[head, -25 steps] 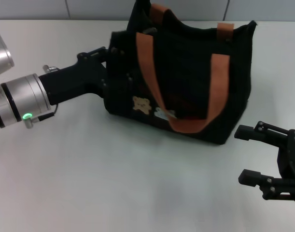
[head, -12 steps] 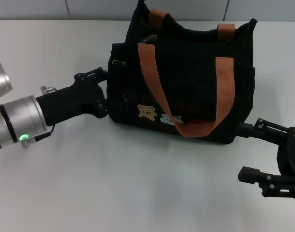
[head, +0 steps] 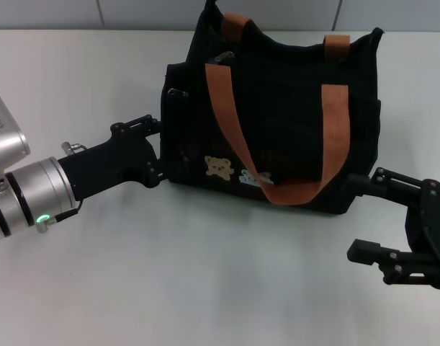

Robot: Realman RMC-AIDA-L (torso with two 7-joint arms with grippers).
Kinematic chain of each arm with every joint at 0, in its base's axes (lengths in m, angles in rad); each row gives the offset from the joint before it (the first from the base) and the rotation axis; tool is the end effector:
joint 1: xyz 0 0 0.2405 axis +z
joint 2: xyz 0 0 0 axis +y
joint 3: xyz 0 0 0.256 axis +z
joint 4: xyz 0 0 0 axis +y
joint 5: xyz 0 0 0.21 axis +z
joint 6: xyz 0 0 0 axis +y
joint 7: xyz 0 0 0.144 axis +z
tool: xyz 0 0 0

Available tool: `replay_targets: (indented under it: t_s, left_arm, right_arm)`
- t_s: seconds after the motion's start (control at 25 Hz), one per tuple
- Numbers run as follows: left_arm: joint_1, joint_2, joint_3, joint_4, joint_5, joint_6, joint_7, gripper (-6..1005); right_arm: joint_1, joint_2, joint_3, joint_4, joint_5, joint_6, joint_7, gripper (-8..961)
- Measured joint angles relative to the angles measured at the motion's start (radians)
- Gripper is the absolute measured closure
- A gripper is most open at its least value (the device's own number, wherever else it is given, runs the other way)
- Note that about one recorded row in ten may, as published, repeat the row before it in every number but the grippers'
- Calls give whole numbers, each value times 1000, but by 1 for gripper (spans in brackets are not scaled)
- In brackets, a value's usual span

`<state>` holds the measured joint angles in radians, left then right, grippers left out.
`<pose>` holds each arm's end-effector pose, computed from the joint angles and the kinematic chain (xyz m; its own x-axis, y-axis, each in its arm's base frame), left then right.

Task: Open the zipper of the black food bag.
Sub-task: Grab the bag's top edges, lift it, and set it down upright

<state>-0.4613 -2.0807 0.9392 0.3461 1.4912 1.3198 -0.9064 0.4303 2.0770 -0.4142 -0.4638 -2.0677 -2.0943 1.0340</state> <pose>-0.2827 0.3168 -0.0451 0.7612 0.1741 0.6247 0.4688 -0.8133 -0.3446 0.2634 0.2351 0.0119 0.5921 -0.1742 -0.7868 -0.2245 -0.9734 0.0466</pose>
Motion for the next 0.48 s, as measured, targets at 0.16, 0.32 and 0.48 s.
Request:
replay_targets:
  t_s: [0.16, 0.32, 0.48]
  left_arm:
    - [-9, 0, 6, -34, -57, -5, 46, 346]
    - [-19, 1, 6, -42, -61, -10, 50, 378]
    - [-30, 1, 7, -59, -61, -19, 50, 528]
  right_arm:
    - [1, 0, 0, 2, 2, 1, 0, 119]
    - [1, 0, 0, 2, 12, 2, 0, 120]
    - [-1, 0, 0, 2, 14, 6, 0, 120]
